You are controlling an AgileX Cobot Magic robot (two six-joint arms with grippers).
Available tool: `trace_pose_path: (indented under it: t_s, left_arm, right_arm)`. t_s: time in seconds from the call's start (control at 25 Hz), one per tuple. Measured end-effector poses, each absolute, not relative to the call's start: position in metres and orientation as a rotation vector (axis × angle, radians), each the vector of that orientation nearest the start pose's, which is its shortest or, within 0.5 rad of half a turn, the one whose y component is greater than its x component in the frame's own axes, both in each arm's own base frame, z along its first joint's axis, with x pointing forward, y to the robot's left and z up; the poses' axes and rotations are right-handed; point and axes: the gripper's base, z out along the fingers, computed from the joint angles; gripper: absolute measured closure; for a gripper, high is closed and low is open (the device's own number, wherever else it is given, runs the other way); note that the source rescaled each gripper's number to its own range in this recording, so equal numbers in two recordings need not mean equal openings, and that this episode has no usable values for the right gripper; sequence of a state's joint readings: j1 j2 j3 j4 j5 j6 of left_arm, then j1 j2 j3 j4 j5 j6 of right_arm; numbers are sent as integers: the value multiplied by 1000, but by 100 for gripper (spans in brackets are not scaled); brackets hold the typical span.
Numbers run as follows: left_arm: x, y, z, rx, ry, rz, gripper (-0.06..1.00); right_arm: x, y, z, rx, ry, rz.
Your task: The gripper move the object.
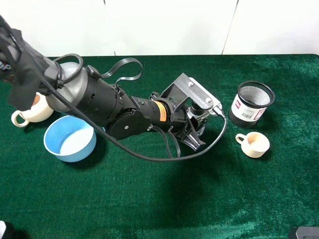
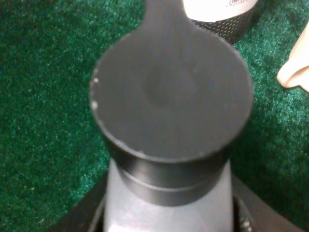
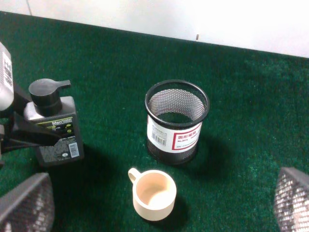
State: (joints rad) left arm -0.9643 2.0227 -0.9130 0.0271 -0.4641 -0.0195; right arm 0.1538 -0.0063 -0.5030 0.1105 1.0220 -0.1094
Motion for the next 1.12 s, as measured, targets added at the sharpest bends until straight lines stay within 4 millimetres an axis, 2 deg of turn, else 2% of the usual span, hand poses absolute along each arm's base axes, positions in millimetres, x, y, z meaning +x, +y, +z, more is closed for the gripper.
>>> trace_pose_path:
  t_s: [0.28, 0.32, 0.52, 0.68, 0.88, 1.12]
  left_arm:
    - [218, -317, 110, 1025, 1931, -570, 94]
    - [218, -317, 110, 1025, 1931, -570, 92]
    - [218, -316, 109, 1025, 1932, -570, 61]
    - [218, -316, 109, 1025, 1932, -570, 46]
    - [218, -316, 111, 1031, 1937, -566, 20]
    - [214, -310, 137, 1060, 1960, -539, 6]
  right_arm:
    - [-6, 8, 282, -265, 1977, 160]
    - [-6, 8, 282, -265, 1977, 160]
    - [-6, 8, 282, -265, 1977, 160]
    - [-6, 8, 282, -265, 1977, 160]
    - [-6, 8, 282, -265, 1977, 160]
    - [-6, 8, 282, -265, 1977, 160]
